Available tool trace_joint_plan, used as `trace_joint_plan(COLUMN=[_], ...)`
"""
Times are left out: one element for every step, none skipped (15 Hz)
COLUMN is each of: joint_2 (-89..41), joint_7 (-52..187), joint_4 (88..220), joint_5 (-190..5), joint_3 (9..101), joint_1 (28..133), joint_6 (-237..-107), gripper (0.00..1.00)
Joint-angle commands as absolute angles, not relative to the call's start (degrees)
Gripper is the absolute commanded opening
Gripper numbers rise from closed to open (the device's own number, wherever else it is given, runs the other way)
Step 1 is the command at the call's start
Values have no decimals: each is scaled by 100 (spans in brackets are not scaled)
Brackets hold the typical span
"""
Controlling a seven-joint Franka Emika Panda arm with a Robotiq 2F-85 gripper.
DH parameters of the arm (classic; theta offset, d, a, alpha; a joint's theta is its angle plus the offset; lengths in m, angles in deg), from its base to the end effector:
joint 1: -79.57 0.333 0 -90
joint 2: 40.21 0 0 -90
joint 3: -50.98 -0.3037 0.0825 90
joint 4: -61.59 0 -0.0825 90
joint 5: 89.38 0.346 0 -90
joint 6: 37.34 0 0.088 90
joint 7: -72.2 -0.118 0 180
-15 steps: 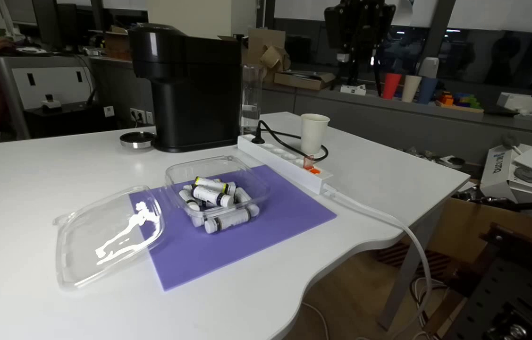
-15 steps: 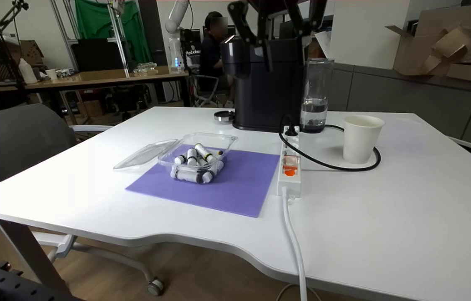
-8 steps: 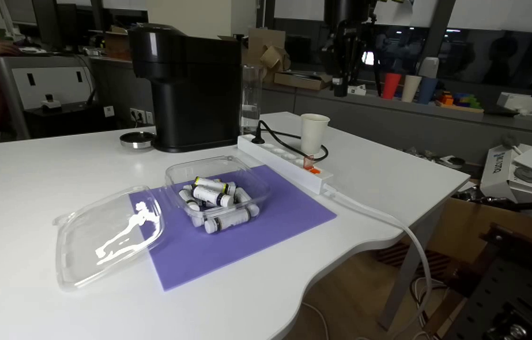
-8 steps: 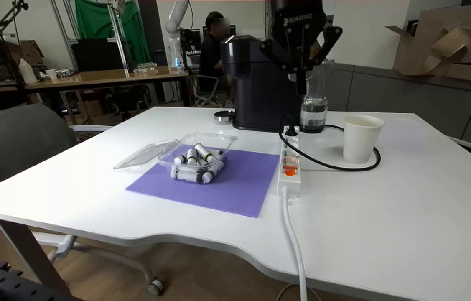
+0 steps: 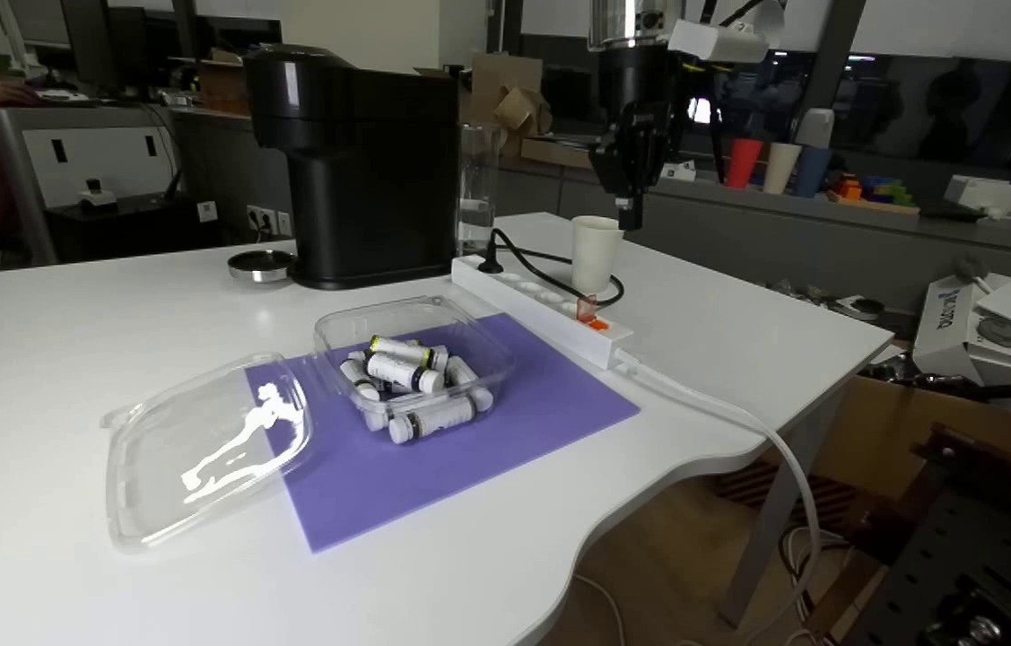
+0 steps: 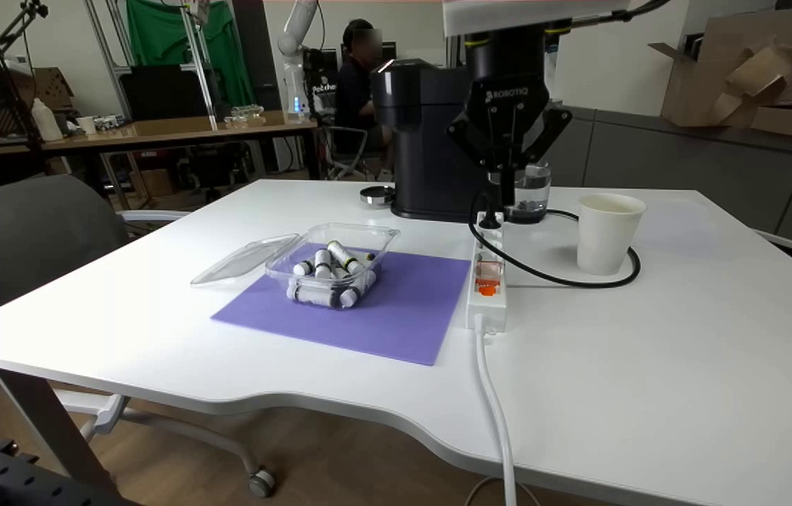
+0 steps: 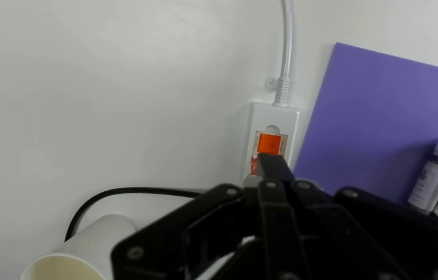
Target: Turn on the main switch on the adapter
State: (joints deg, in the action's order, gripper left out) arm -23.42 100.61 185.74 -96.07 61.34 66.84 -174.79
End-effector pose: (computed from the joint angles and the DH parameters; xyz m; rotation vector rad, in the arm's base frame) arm 0.4869 -0.2091 0.2627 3.0332 0.2849 -0.1651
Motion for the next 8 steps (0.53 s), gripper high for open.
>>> trace_joint_plan(joint_2=[-1977,-1895,-1814,-1739,-1673,-1619,-1572,-1535], joint_7=[9807,9768,9704,9643,9597,9534,9467,9383], joint_4=[18302,18276,18248,18218,18190,18171,18152,18144], joint_5=[-9540,-9526,-9535,-9539,-9531,-9512,-9490,-9446], joint_3=[6039,6030,6031,6026,6016,5998,5985,5965], joint_1=[6577,6566,6563,6560,6555,6555,6557,6560], joint_6=[-17508,-17514,-17530,-17549,-17569,-17595,-17630,-17673], gripper=[0,0,0,0,0,0,0,0])
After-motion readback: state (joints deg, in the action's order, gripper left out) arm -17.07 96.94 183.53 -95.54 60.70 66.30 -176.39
